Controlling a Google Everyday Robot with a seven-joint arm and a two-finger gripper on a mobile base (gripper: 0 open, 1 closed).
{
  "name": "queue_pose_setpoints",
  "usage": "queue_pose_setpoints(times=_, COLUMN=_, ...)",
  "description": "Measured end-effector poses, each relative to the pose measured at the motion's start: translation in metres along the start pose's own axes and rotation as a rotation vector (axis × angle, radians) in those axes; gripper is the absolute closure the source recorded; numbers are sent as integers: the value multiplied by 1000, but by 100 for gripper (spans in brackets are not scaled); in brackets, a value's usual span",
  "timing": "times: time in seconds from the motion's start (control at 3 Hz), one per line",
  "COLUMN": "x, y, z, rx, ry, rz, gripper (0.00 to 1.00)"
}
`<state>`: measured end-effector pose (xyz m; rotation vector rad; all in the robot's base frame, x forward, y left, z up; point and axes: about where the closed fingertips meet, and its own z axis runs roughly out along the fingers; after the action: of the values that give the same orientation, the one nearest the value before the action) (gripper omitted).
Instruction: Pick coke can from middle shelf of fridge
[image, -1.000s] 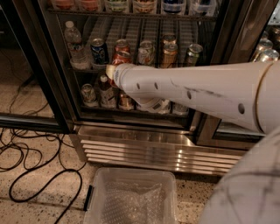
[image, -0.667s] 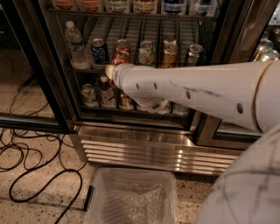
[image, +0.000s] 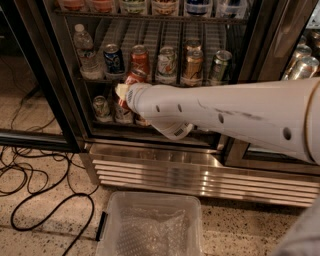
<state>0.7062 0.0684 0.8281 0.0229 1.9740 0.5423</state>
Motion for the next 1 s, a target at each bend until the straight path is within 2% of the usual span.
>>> queue_pose_setpoints(times=0.33, x=45, y=18, z=-20, rx=-32, ry=81, rz=146, gripper=100)
queue_pose_setpoints(times=1.0, x=106, y=44, z=-51, rx=-65, ry=201, rz=330, gripper=100)
